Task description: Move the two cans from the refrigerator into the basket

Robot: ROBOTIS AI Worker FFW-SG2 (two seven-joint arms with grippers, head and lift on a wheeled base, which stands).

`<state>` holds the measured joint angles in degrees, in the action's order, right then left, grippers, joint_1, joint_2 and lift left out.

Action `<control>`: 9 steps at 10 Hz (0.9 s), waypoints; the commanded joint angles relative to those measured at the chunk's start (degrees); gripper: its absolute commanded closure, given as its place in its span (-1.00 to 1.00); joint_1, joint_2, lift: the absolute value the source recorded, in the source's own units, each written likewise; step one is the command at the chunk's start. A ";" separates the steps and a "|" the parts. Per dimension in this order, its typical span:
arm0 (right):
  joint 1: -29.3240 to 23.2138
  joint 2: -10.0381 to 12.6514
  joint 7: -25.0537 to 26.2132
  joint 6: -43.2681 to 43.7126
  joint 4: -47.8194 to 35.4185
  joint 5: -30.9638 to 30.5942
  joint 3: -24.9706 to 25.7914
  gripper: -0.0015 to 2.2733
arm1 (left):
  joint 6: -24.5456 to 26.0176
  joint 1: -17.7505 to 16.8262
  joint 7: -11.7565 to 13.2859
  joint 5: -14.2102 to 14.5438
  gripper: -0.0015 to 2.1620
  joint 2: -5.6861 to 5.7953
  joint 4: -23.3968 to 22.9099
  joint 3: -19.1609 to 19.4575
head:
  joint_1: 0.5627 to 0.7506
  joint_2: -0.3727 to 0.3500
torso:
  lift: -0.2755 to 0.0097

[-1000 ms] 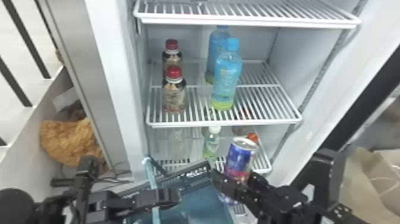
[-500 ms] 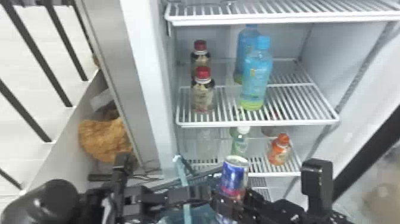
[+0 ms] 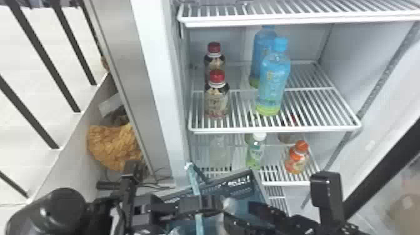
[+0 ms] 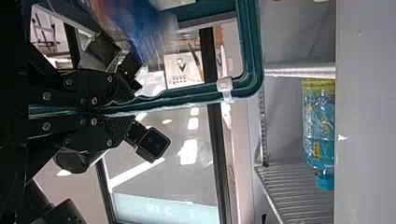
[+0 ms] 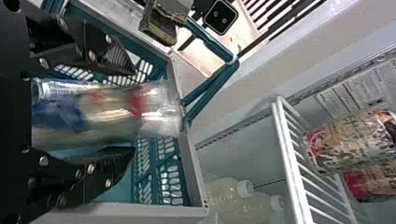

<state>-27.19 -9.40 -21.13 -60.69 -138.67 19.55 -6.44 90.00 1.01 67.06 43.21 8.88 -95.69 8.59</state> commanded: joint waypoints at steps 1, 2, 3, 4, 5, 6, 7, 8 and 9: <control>-0.51 0.17 0.03 1.50 -0.48 -0.13 1.07 -0.90 | 0.03 0.11 0.00 0.09 0.10 0.00 0.00 0.09 | 0.41 0.11 | 0.76; -1.35 0.44 0.03 3.60 -1.46 -0.01 1.98 -0.86 | 0.03 0.11 0.00 -0.02 0.10 0.00 0.00 0.21 | 0.41 0.10 | 0.76; -2.90 0.79 0.03 5.71 -3.01 -0.13 3.47 -0.85 | 0.03 0.11 0.00 0.09 0.10 0.00 0.00 0.32 | 0.41 0.07 | 0.76; -4.87 1.05 0.03 8.67 -4.56 -0.24 5.18 -0.85 | 0.03 0.25 0.00 0.09 0.10 0.00 0.14 0.44 | 0.41 0.03 | 0.76; -7.12 1.14 -0.14 13.03 -5.40 -0.24 6.78 -0.85 | 0.03 0.25 0.00 -0.02 0.10 0.00 0.00 0.55 | 0.41 -0.02 | 0.76; -9.93 1.32 -0.32 18.09 -5.96 -0.24 8.15 -0.85 | 0.03 0.39 0.00 -0.02 0.10 0.00 0.00 0.66 | 0.41 -0.06 | 0.76; -12.46 1.40 -0.58 24.70 -5.40 -0.36 9.41 -0.85 | 0.03 0.39 0.00 -0.02 0.10 0.00 0.00 0.66 | 0.41 -0.11 | 0.76; -14.99 1.67 -0.58 28.35 -5.68 -0.47 10.78 -0.85 | 0.03 0.53 0.00 -0.14 0.10 0.00 0.00 0.78 | 0.41 -0.19 | 0.76; -17.52 2.11 -0.58 33.98 -5.26 -0.93 12.15 -0.85 | 0.03 0.53 0.00 -0.25 0.10 0.00 0.00 0.78 | 0.41 -0.26 | 0.76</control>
<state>-43.35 -7.52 -21.71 -29.58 -144.13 18.79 5.03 90.00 1.51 67.05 43.05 8.87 -95.68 9.33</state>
